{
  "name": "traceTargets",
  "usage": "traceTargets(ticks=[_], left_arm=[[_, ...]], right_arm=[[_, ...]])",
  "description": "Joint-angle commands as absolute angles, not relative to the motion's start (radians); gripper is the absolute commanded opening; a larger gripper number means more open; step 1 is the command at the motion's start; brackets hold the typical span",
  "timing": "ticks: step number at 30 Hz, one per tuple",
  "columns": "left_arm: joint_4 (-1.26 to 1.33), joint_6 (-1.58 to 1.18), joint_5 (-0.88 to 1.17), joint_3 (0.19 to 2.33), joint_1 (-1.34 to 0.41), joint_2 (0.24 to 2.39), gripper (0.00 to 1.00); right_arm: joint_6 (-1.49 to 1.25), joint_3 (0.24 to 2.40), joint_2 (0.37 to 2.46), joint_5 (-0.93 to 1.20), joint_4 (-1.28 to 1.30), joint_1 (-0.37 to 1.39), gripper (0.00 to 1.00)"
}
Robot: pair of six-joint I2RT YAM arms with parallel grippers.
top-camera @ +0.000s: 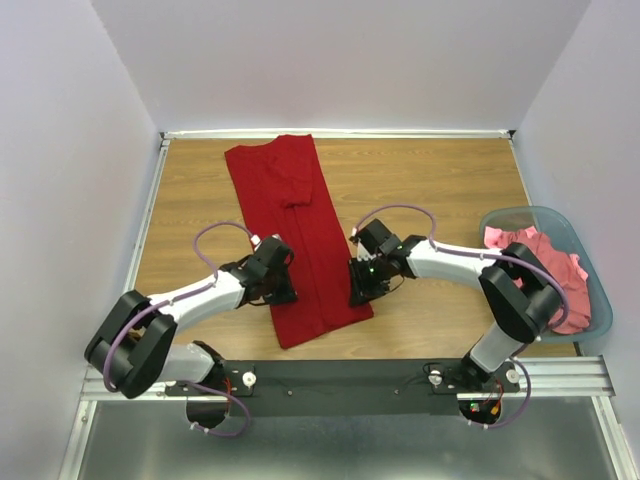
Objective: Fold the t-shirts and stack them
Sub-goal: Fold the tshirt
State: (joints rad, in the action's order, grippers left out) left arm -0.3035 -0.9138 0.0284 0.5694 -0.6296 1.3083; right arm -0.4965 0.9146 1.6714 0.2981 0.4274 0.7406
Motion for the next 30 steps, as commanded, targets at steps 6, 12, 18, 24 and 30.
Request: traceTargets(ticks=[6,12,18,24,30], left_arm=[[-0.431,-0.934,0.089,0.494,-0.66,1.198,0.26],[-0.5,-0.942,0.028,0.604,-0.643,1.177,0.37],[-0.44,-0.849,-0.044,0.685,-0.444,1.233,0.45],[-0.318,-0.703,-0.133,0.975,-0.298,1.452,0.42],[-0.353,-0.6,-0.176,1.374,-0.296,1.808,0.41]], right_arm=[[-0.511,0.83,1.629,0.379,0.511,0.788,0.43],[-0.462,0.934,1.56,0.256,0.584,0.798,0.48],[-0.462,1.055,1.552,0.088,0.592,0.787,0.52],[-0.426,1.144,1.643,0.061,0.589,0.756,0.51],[-0.442,1.143,1.628,0.041,0.589,0.758,0.66]])
